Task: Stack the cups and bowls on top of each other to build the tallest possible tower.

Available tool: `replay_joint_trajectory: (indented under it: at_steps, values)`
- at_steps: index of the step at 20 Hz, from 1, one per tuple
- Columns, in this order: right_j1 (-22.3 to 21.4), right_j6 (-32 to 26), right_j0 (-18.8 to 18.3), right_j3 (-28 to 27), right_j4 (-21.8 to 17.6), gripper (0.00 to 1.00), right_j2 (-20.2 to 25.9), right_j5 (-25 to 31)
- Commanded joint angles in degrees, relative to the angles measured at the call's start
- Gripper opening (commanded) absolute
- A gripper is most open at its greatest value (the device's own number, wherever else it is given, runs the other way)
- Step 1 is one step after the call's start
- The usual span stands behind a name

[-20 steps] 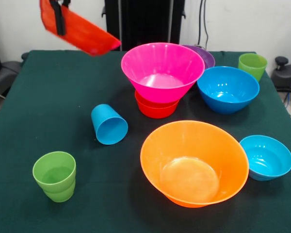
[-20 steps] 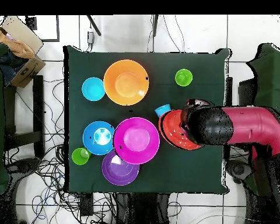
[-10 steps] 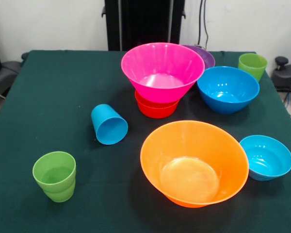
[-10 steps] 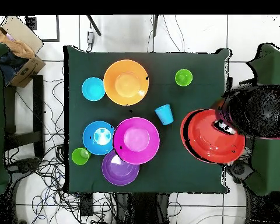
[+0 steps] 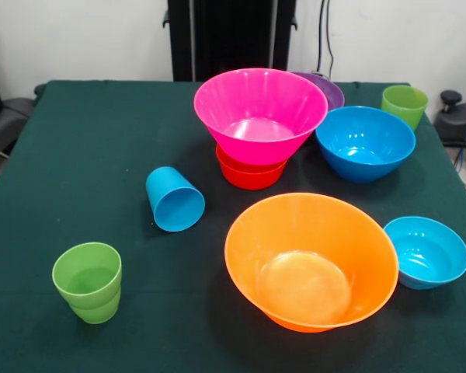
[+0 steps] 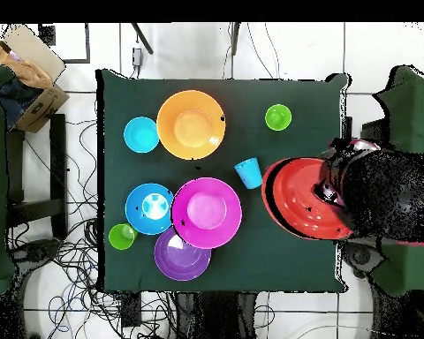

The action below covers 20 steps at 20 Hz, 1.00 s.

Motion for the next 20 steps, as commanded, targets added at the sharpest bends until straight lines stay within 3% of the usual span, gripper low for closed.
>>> replay_joint_trajectory:
  at_steps: [1, 5, 20]
  values:
    - [1.3, 9.4, 6.9, 11.3, -3.3, 0.0, -2.0, -4.3]
    - [1.4, 13.6, 10.1, 11.9, -2.7, 0.0, -5.0, -5.7]
    - [-3.7, 17.4, 16.1, 18.6, 3.3, 0.0, -10.9, -9.5]
